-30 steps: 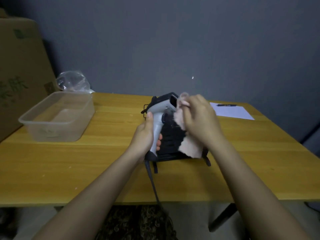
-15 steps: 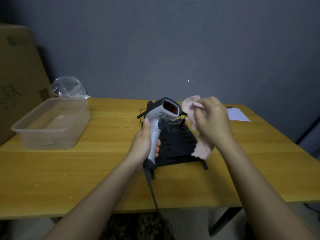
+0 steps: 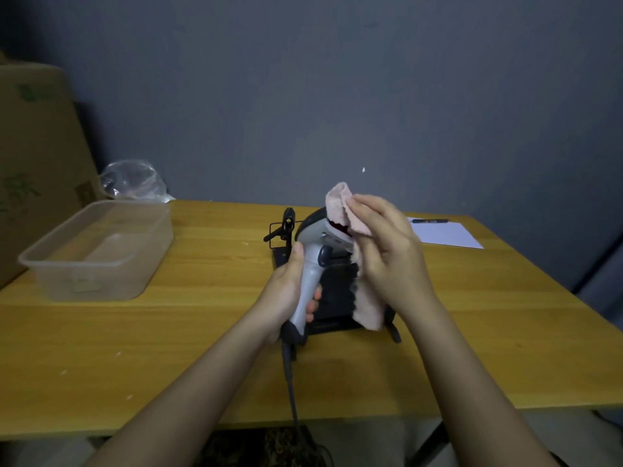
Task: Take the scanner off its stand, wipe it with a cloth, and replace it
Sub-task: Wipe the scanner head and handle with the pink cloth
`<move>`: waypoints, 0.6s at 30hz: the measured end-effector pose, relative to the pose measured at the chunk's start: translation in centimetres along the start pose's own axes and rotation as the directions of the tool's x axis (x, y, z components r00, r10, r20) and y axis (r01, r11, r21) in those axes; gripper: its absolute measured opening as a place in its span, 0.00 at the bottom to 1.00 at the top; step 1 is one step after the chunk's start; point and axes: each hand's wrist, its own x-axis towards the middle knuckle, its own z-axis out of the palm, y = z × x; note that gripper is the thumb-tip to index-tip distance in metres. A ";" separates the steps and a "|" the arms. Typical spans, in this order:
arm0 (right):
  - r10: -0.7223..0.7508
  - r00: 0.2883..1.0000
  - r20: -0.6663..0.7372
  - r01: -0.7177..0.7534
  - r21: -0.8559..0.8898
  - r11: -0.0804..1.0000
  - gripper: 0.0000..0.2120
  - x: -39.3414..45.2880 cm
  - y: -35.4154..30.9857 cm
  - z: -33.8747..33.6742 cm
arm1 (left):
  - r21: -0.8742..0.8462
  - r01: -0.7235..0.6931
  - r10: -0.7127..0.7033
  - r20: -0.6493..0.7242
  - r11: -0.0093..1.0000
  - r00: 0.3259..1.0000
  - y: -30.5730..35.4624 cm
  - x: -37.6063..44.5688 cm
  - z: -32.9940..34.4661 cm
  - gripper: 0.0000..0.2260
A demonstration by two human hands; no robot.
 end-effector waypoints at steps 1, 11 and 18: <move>0.001 0.999 -0.043 -0.004 -0.068 0.998 0.18 0.2 0.3 -0.5 | 0.001 0.000 0.000 0.003 1.000 1.000 0.0 0.0 -0.1 0.28; -0.120 0.991 0.060 0.124 -0.054 0.991 0.13 -0.3 -1.6 -0.3 | 0.097 -0.029 0.034 -0.047 0.995 0.998 -0.7 0.2 -0.1 0.27; 0.213 0.961 -0.175 -0.198 0.102 0.975 0.05 0.1 -2.8 0.9 | 0.280 -0.133 0.166 -0.097 0.951 0.981 -0.2 0.5 -0.8 0.24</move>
